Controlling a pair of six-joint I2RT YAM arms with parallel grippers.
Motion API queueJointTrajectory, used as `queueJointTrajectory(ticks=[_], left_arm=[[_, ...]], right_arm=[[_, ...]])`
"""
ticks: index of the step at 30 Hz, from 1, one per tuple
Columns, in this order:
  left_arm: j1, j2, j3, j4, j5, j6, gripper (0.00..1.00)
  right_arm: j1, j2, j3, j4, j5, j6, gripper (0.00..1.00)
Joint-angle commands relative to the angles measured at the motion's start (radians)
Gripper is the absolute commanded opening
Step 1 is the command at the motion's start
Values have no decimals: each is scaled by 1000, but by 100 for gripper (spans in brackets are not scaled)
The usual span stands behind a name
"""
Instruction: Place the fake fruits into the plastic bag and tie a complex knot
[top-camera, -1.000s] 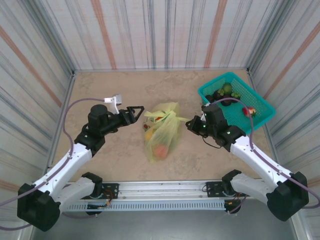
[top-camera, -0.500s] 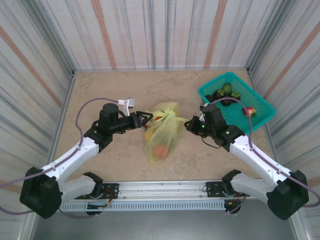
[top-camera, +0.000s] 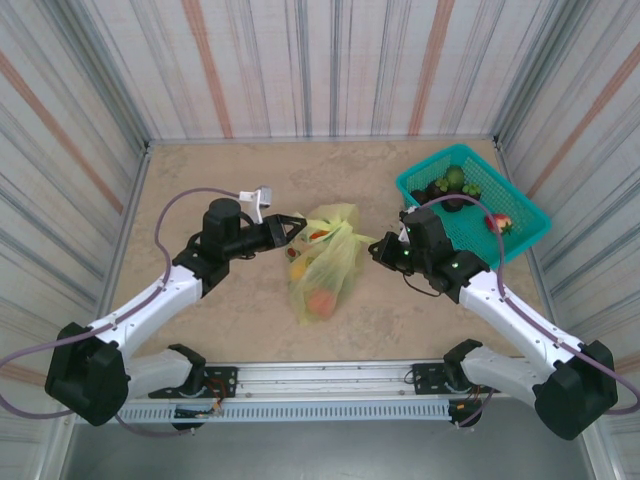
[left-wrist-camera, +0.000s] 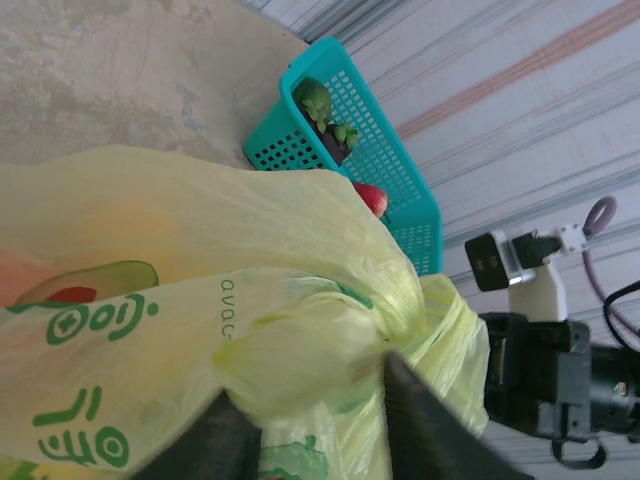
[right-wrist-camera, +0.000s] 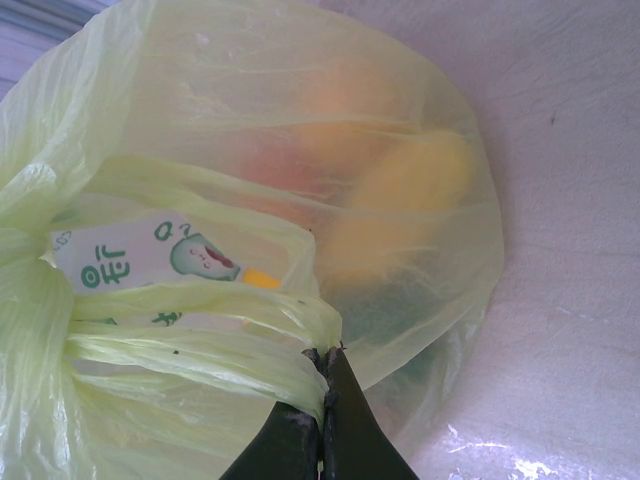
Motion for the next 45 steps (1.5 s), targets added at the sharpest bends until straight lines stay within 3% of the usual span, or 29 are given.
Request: queueJointTrajectory(ticks=[1,4,9,12,20,22,24,25,34,37,45], left_arm=[[-3,-16,23,-8,-26,5,50],[-3,-13,20,3,-45,-12,64],[-2,13,24,33,-76,-35,72],[-3,39,12,99,-75,-80,67],[-21,87,11,167,-63,-111,36],[-8,78,12,147,-72,-92,23],[24,51,8,128,-78,-81,4],[42,33,9,112,-84,-79,0],[146,-196,14,-125,-330,36,0],[162,-227,11,-166,-370,62,0],[146,-218,-80,-119,-334,25,0]], right_arm=[[9,10,28,6,-17,-29,0],[8,12,30,13,-19,-28,0],[12,24,34,24,-22,-24,0],[12,28,34,25,-23,-22,0],[12,31,33,32,-18,-24,0],[7,30,38,24,-15,-31,0],[-2,23,54,-3,3,-46,0],[-10,14,67,-17,12,-57,0],[-128,-94,96,-165,154,-68,0],[-170,-104,60,-159,123,-47,0],[-172,21,54,-80,-53,-63,0]])
